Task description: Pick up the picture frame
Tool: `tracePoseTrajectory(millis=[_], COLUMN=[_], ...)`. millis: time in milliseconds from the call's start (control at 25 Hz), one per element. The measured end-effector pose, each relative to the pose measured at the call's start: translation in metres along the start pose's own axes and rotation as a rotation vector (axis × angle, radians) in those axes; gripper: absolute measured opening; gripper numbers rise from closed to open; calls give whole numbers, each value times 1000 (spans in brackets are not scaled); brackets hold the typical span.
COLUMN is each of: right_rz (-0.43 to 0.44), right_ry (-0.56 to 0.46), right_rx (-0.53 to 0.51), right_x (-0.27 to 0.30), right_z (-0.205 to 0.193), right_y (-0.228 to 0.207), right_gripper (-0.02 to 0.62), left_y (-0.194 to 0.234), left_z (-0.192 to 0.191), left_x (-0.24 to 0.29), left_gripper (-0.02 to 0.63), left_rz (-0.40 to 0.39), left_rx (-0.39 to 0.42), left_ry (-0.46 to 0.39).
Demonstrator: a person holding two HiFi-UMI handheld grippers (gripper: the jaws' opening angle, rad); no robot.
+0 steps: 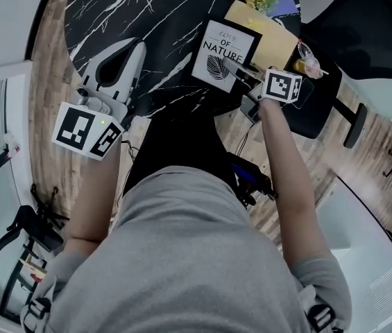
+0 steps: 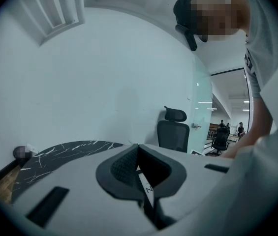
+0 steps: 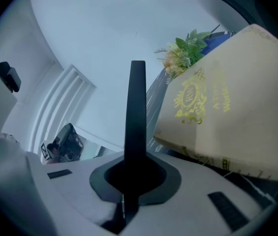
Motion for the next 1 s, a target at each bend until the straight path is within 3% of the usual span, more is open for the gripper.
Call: tracePoseTrajectory(millis=[360,560,840,1000], right_rz=[33,35,20,54], right_ry=[-12,8,-14,-50], right_rx=[-21,-118,-187,-189], right_x=[-5,-6,-15,-21], right_z=[21,30,53,64], right_y=[21,36,56,73], right_gripper=[31,31,31,31], left_y=[-1,2,1,1], left_z=[13,24,42,52], left_x=[0,2,4,3], left_gripper=[6,6,6,6], left_rz=[-1,-6,-20,-18], left_rx=[16,29,49,65], left_ry=[-33,-57,-92,-116])
Point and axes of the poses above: the fingertips, and each gripper's own axes: x forward along the fingers, y to its left, z out of its top, the point moved 4 cm from there along -x, backward along the fingers, and after that the axes turned 4 degrees about y, right-handed, at the moved point
